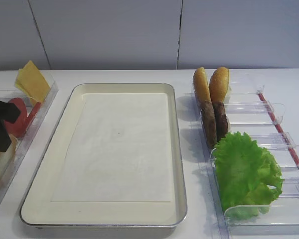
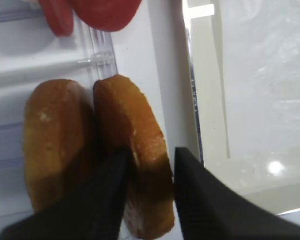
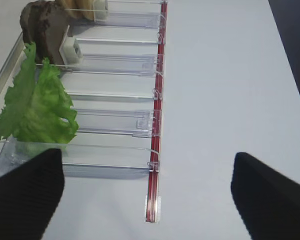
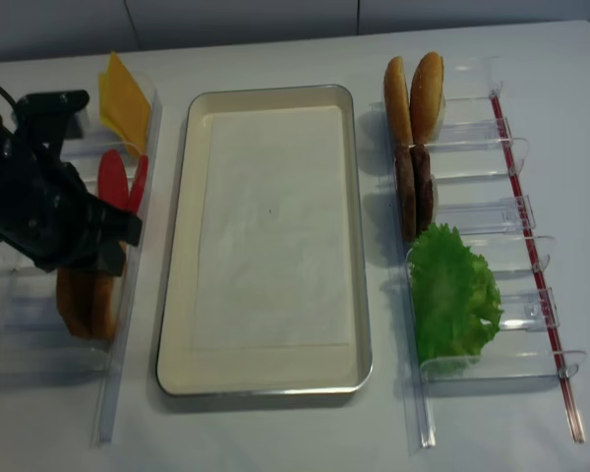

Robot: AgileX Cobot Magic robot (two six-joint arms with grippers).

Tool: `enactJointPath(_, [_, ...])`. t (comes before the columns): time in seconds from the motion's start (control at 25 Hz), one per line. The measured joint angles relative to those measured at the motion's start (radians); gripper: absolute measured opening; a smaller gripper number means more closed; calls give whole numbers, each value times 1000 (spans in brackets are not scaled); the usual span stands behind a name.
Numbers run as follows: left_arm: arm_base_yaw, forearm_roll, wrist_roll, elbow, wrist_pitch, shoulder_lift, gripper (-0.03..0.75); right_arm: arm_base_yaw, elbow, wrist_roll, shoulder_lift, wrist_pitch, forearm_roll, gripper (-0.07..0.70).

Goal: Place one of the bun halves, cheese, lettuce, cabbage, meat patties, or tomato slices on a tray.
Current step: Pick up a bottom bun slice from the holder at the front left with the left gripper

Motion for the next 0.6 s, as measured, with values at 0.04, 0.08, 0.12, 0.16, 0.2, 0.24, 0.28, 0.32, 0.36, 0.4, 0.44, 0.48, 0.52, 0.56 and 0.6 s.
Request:
enactJointPath(0.04, [0,0,0,0,3,5,216,0,0,0,0,0,0,693])
enactJointPath(0.08, [0,0,0,-2,4,12,216,0,0,0,0,0,0,693])
enactJointPath(0.12, [0,0,0,-2,5,17,216,0,0,0,0,0,0,693])
enactJointPath(0.16, [0,0,0,-2,5,19,216,0,0,0,0,0,0,693])
enactJointPath(0.2, [0,0,0,-4,6,20,216,0,0,0,0,0,0,693])
enactJointPath(0.24, [0,0,0,-4,8,21,216,0,0,0,0,0,0,693])
enactJointPath(0.28, [0,0,0,-4,8,23,214,0,0,0,0,0,0,693])
enactJointPath(0.32, [0,0,0,-6,8,23,211,0,0,0,0,0,0,693])
enactJointPath(0.36, [0,0,-2,-6,8,23,206,0,0,0,0,0,0,693])
enactJointPath(0.4, [0,0,-2,-8,8,25,197,0,0,0,0,0,0,693])
enactJointPath(0.44, [0,0,-2,-8,8,25,185,0,0,0,0,0,0,693])
enactJointPath(0.48, [0,2,-4,-8,8,25,169,0,0,0,0,0,0,693])
enactJointPath(0.52, [1,6,-4,-8,8,25,154,0,0,0,0,0,0,693])
enactJointPath(0.56, [1,7,-4,-8,8,25,144,0,0,0,0,0,0,693])
enactJointPath(0.6, [1,8,-4,-8,8,25,144,0,0,0,0,0,0,693])
